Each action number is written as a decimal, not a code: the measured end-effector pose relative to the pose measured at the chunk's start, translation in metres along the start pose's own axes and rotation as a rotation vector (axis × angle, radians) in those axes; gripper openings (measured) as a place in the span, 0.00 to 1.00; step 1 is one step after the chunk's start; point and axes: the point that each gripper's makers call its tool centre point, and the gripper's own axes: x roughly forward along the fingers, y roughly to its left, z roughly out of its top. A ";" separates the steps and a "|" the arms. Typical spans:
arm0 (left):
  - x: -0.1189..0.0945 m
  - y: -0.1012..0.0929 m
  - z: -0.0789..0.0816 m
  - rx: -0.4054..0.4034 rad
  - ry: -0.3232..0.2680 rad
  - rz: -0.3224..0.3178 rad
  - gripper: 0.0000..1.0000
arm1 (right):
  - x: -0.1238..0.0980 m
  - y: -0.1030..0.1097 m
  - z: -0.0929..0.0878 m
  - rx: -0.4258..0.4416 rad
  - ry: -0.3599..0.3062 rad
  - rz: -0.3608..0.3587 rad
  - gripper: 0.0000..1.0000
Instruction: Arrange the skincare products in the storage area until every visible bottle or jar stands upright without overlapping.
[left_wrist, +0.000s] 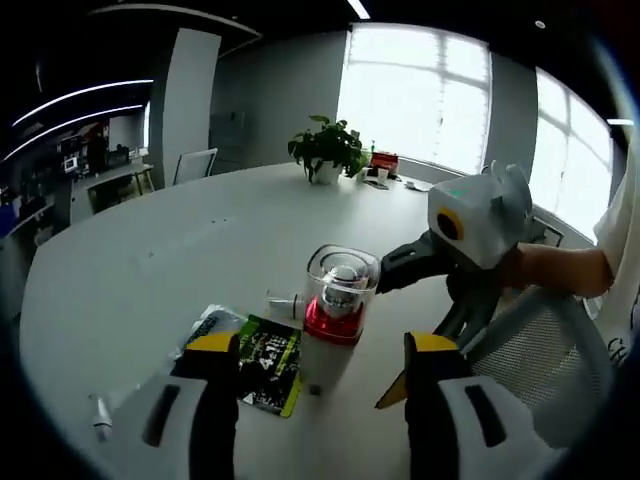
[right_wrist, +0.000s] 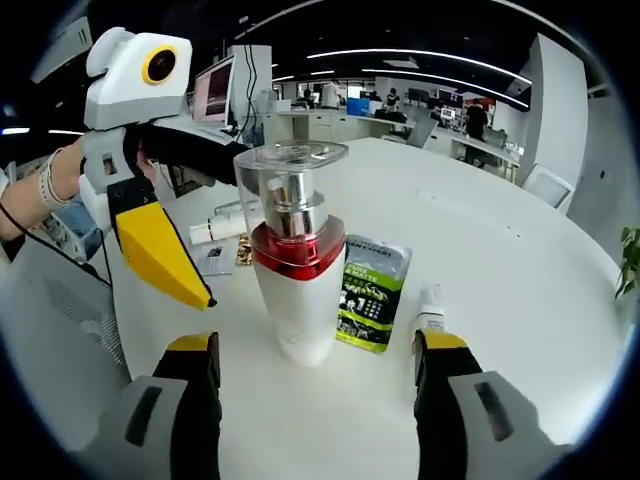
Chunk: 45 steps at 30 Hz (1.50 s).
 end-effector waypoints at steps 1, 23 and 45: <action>-0.003 0.004 -0.001 0.002 -0.001 0.010 0.63 | -0.001 -0.002 0.001 0.008 -0.010 -0.002 0.84; -0.065 0.010 -0.035 -0.027 0.073 0.134 0.91 | -0.030 0.014 0.013 -0.002 -0.031 -0.022 0.99; -0.122 0.009 -0.042 -0.103 0.028 0.252 0.99 | -0.064 0.021 0.021 0.017 -0.055 -0.083 0.99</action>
